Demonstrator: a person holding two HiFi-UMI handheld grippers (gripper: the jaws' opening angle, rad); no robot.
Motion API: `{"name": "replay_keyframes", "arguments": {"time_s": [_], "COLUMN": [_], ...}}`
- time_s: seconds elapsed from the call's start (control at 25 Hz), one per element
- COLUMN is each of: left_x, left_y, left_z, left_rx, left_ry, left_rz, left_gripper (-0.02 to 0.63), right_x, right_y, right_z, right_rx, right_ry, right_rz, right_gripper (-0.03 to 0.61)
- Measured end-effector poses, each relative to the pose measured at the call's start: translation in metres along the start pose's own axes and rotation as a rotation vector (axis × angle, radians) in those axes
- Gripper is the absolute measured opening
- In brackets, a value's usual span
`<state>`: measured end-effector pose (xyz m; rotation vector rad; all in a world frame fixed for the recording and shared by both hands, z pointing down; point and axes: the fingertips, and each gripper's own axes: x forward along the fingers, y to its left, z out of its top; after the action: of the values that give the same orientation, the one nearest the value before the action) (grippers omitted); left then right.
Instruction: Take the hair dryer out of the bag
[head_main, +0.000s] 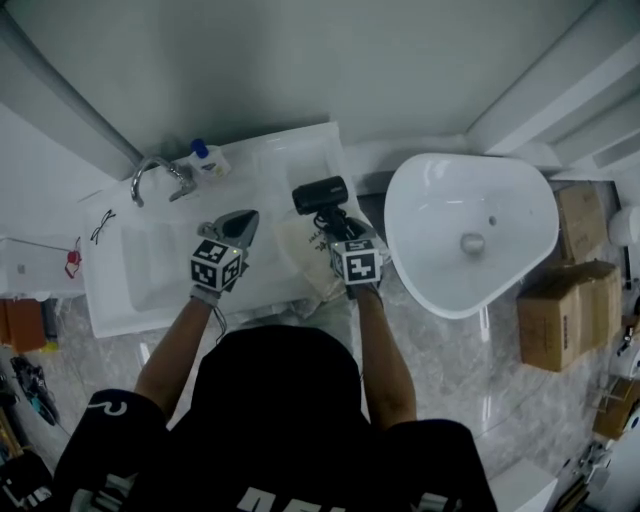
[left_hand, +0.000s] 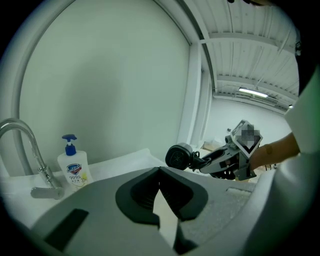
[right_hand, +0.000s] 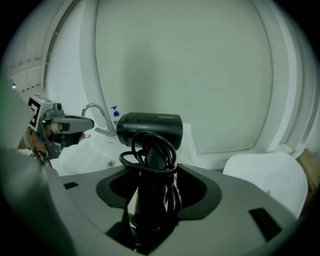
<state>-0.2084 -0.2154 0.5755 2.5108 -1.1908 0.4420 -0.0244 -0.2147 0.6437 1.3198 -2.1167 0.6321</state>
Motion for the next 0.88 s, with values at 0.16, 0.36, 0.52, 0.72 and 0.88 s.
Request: {"name": "replay_keyframes", "arguments": {"time_s": [0.16, 0.36, 0.52, 0.72, 0.88], "left_x": [0.003, 0.006, 0.006, 0.006, 0.005], "left_y": [0.001, 0.003, 0.004, 0.006, 0.008], "left_z": [-0.004, -0.011, -0.018, -0.026, -0.027], "left_rx": [-0.003, -0.012, -0.018, -0.028, -0.032], "left_ry": [0.005, 0.016, 0.028, 0.040, 0.038], "left_rz": [-0.007, -0.007, -0.007, -0.005, -0.003], "left_gripper": [0.000, 0.000, 0.000, -0.001, 0.000], "right_x": [0.023, 0.044, 0.055, 0.066, 0.069], "right_y": [0.003, 0.002, -0.002, -0.002, -0.002], "right_z": [-0.019, -0.049, -0.073, -0.099, -0.101], "right_rx": [0.012, 0.005, 0.020, 0.020, -0.028], "right_ry": [0.057, 0.119, 0.166, 0.209, 0.238], "right_rz": [0.000, -0.006, -0.020, -0.037, -0.065], "right_gripper": [0.225, 0.225, 0.225, 0.227, 0.236]}}
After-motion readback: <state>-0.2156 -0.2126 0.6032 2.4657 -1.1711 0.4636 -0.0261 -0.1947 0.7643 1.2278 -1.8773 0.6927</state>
